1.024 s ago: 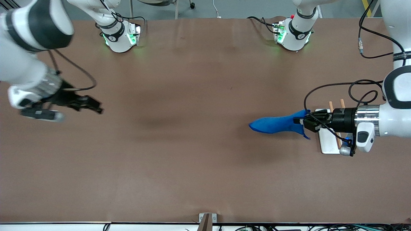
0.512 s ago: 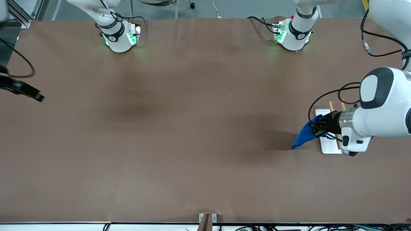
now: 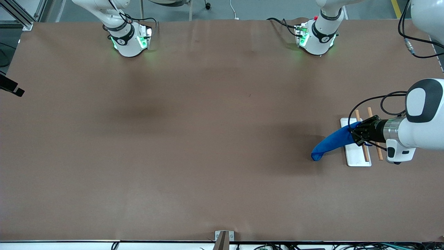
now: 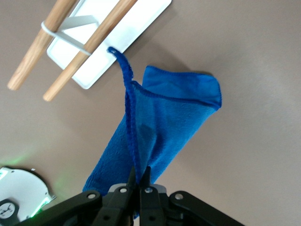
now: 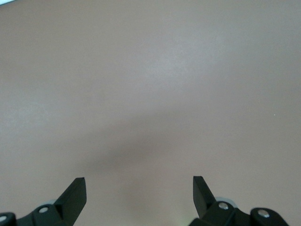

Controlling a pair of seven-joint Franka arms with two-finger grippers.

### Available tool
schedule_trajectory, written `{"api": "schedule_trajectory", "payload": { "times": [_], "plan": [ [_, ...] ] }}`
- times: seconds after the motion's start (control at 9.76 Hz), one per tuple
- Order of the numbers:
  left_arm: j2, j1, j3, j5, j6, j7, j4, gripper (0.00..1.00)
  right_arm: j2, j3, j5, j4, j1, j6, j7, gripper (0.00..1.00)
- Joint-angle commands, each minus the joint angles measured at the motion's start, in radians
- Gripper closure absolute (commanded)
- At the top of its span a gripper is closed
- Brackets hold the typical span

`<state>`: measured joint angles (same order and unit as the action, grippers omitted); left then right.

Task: Right arm passes towel to left arm to hang
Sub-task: 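Drape the towel over the wooden rails with the left gripper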

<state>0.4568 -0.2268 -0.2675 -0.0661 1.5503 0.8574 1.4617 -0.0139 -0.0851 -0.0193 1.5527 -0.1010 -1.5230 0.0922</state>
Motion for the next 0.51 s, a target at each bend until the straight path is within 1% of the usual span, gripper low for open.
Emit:
{"api": "schedule_trajectory", "payload": {
  "times": [0.0,0.2,0.31,0.41],
  "plan": [
    [-0.032,-0.037,-0.006,0.069,-0.019,-0.032,0.052,1.00,-0.003,0.002,0.016,-0.008,0.014,0.017,-0.006,0.00],
    [-0.029,-0.077,-0.006,0.110,-0.019,-0.116,0.054,1.00,-0.003,0.002,0.030,-0.009,0.017,0.020,-0.046,0.00],
    [-0.033,-0.095,-0.007,0.111,-0.038,-0.150,0.054,1.00,-0.003,0.004,0.048,-0.014,0.020,0.020,-0.048,0.00],
    [-0.046,-0.109,-0.013,0.109,-0.088,-0.153,0.048,1.00,-0.003,0.004,0.050,-0.023,0.024,0.021,-0.046,0.00]
  ]
}}
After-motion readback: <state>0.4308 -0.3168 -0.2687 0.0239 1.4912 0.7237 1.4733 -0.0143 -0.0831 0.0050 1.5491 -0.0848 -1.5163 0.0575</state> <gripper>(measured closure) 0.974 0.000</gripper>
